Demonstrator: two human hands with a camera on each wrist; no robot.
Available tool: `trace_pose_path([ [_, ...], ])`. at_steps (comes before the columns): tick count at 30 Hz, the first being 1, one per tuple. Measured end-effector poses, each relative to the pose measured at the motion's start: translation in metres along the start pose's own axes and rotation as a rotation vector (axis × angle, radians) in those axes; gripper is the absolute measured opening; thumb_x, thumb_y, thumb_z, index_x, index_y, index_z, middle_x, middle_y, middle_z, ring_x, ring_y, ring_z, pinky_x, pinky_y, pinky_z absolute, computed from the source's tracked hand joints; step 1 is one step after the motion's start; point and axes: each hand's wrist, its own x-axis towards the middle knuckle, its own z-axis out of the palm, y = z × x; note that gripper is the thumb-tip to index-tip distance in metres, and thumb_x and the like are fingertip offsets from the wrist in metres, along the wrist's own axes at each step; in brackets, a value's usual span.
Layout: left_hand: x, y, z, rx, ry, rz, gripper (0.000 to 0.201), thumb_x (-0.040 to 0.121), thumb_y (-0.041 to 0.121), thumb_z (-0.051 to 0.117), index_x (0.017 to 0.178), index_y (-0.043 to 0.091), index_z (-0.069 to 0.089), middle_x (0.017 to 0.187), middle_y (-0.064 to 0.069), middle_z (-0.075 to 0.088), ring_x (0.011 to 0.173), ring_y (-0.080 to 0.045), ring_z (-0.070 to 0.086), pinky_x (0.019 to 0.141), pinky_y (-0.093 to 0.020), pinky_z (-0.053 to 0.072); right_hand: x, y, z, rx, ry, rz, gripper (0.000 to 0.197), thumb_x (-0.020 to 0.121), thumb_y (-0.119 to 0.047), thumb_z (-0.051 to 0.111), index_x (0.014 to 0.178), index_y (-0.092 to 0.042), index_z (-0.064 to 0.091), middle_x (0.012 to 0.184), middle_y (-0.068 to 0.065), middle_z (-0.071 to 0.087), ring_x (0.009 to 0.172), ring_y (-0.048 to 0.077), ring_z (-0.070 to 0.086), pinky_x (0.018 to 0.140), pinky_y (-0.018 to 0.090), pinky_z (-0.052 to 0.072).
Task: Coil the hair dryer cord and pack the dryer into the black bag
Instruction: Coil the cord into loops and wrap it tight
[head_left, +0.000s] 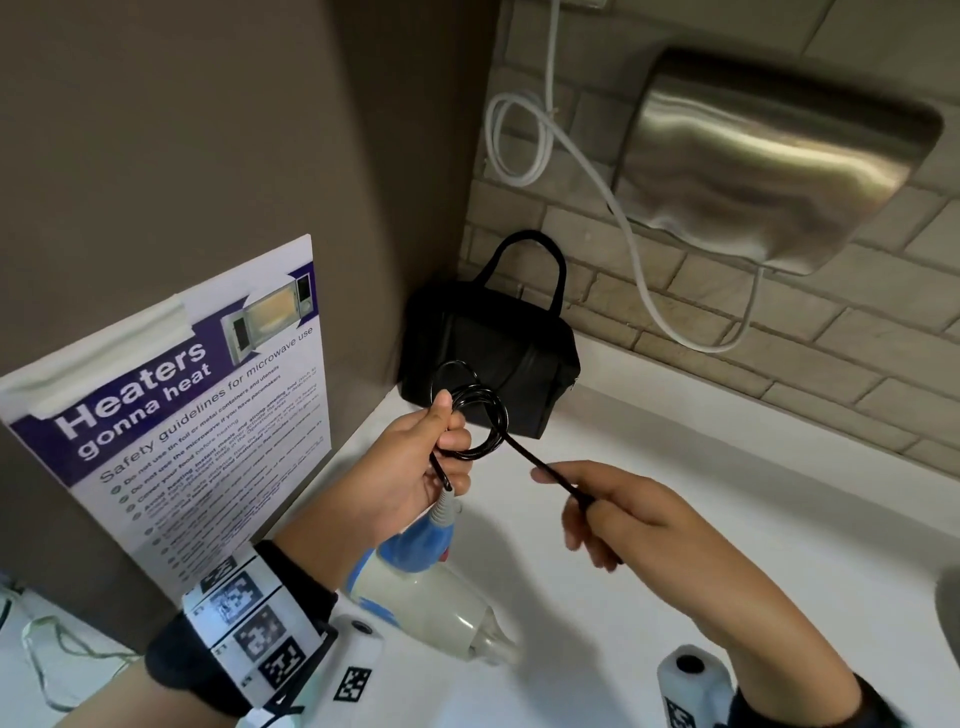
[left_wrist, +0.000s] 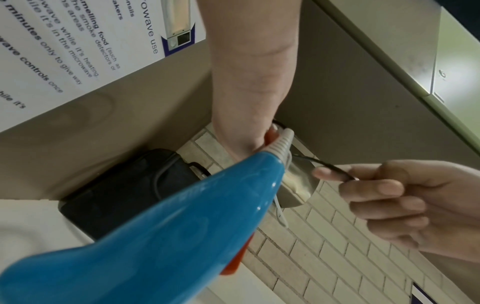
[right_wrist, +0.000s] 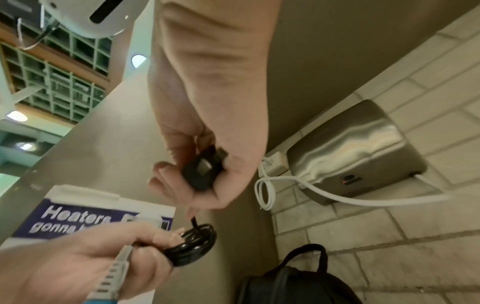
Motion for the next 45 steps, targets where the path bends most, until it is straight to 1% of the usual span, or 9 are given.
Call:
trace_pose_path([
  [4,0.001,-0.001,-0.001,-0.019,-0.033,-0.029,0.039,0.099,0.038,0.04,0.068,0.016,0.042,0.055,0.007,0.033,0.043,-0.007,0.027,0.044,-0.019,0.028,-0.022,0.001,-0.017,0.308,0.114,-0.008,0.019,0.089,-0.02,0.058,0.1,-0.019,0.073,0.06,-0.002,0.047,0.052,0.015,0.038,0.05,0.02,0.031],
  [8,0.0,-0.002,0.002,-0.005,-0.068,-0.042,0.041,0.099,0.038,0.04,0.065,0.016,0.042,0.057,0.006,0.031,0.044,-0.007,0.025,0.044,-0.018,0.026,-0.037,0.006,-0.032,0.443,0.25,-0.048,0.056,0.066,-0.054,0.075,0.098,-0.009,0.072,0.056,-0.004,0.029,0.045,0.01,0.026,0.043,0.018,0.025],
  [14,-0.002,-0.001,0.008,0.051,-0.092,-0.031,0.041,0.099,0.039,0.04,0.065,0.017,0.043,0.057,0.007,0.03,0.043,-0.006,0.021,0.043,-0.018,0.024,-0.049,0.011,-0.054,0.805,0.391,-0.032,0.029,0.067,-0.027,0.065,0.081,-0.004,0.073,0.046,-0.011,0.024,0.033,0.0,0.02,0.032,0.012,0.02],
  [20,0.002,0.006,0.003,0.024,-0.062,-0.042,0.039,0.098,0.041,0.04,0.068,0.016,0.04,0.055,0.007,0.029,0.044,-0.006,0.02,0.041,-0.018,0.026,-0.056,0.02,-0.035,0.653,0.282,0.024,0.052,0.059,-0.046,0.084,0.084,-0.003,0.068,0.05,-0.004,0.03,0.039,0.007,0.025,0.04,0.016,0.027],
  [25,-0.008,0.013,0.002,0.11,-0.157,-0.087,0.041,0.097,0.046,0.039,0.066,0.018,0.039,0.053,0.009,0.026,0.044,-0.006,0.017,0.042,-0.019,0.018,-0.061,0.035,-0.058,0.717,0.469,0.05,0.023,0.083,-0.018,0.05,0.072,-0.006,0.067,0.048,-0.007,0.026,0.035,0.003,0.022,0.037,0.015,0.022],
  [35,-0.011,0.012,0.0,0.08,-0.18,-0.106,0.042,0.096,0.046,0.037,0.066,0.018,0.039,0.053,0.009,0.026,0.044,-0.005,0.018,0.041,-0.018,0.021,-0.034,0.092,-0.039,-0.51,0.519,0.034,0.023,0.087,-0.019,0.067,0.068,-0.031,0.067,0.07,-0.018,0.067,0.068,0.009,0.058,0.06,0.012,0.038],
  [38,-0.01,0.009,0.003,0.088,-0.19,-0.099,0.041,0.097,0.046,0.037,0.066,0.018,0.038,0.053,0.009,0.026,0.046,-0.006,0.015,0.041,-0.017,0.021,-0.016,0.115,-0.032,-0.739,0.569,0.003,0.013,0.077,-0.02,0.077,0.068,-0.028,0.074,0.084,-0.011,0.065,0.076,0.02,0.056,0.066,0.033,0.043],
  [42,-0.01,0.009,0.004,0.083,-0.202,-0.097,0.042,0.097,0.046,0.036,0.065,0.019,0.037,0.053,0.009,0.026,0.05,-0.009,0.011,0.04,-0.017,0.022,0.009,0.115,-0.034,-0.521,0.624,0.0,0.012,0.084,-0.011,0.07,0.081,-0.022,0.074,0.084,-0.003,0.058,0.067,0.017,0.062,0.063,0.02,0.044],
  [45,-0.01,0.008,0.002,0.058,-0.207,-0.102,0.041,0.096,0.046,0.036,0.066,0.019,0.037,0.053,0.009,0.026,0.049,-0.008,0.011,0.04,-0.017,0.023,0.027,0.104,-0.026,-0.161,0.633,0.07,0.017,0.092,-0.015,0.059,0.083,-0.025,0.07,0.091,-0.001,0.066,0.076,0.015,0.071,0.078,0.02,0.05],
])
